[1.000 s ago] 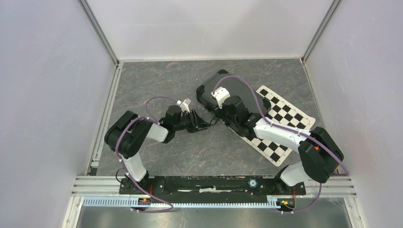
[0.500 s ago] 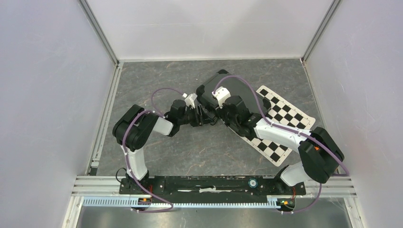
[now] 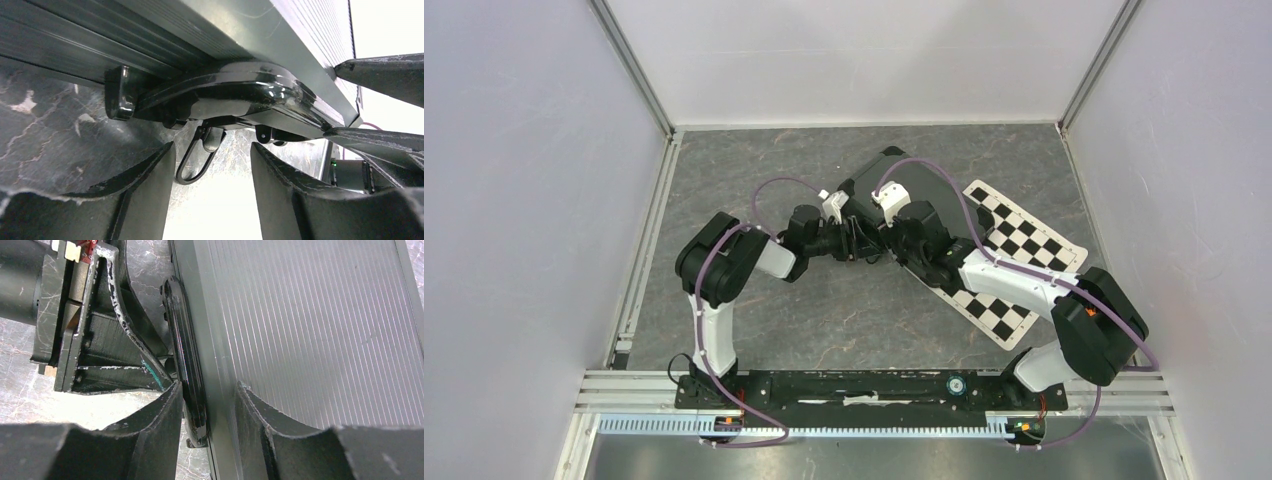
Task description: Pack up texas hold em set
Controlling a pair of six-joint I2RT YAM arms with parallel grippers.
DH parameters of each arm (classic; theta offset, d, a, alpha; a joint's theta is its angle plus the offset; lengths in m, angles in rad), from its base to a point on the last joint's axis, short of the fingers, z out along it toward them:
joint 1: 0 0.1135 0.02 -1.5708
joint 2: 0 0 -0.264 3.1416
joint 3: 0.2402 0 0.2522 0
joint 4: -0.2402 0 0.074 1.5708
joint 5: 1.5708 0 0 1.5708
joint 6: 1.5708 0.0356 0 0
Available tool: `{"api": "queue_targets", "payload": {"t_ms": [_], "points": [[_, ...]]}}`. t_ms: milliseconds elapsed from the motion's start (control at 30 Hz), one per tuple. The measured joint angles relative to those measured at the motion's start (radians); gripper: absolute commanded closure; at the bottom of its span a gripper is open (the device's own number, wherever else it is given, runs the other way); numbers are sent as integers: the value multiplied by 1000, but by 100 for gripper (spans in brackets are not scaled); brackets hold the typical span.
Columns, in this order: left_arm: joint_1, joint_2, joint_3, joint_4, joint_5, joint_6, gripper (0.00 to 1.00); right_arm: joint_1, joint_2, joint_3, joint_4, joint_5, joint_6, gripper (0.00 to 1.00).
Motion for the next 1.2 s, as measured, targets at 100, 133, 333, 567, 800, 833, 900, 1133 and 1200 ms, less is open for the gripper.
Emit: {"api": "queue_targets", "payload": {"t_ms": [100,133,333,567,800,833,900,1133,1200], "points": [[0,16,-2,32,34,-27,43,0,0,0,1,0,3,55],[-1,17,-6,37,39,-37,44,-1,0,0,1,0,4,55],[-1,17,-57,115,85,-132,45,-1,0,0,2,0,8,56],[-1,17,-80,189,95,-198,60,-2,0,0,3,-1,11,56],[-1,17,-86,261,106,-244,69,-2,0,-2,6,-1,16,57],[0,17,-86,265,106,-247,71,-2,0,-2,6,-1,16,57],[0,19,-86,269,106,-250,83,-2,0,-2,6,-1,18,57],[4,36,-83,254,122,-250,96,-2,0,-2,8,-1,19,57],[5,29,-79,232,124,-239,98,-2,0,-2,8,-1,19,58]]}}
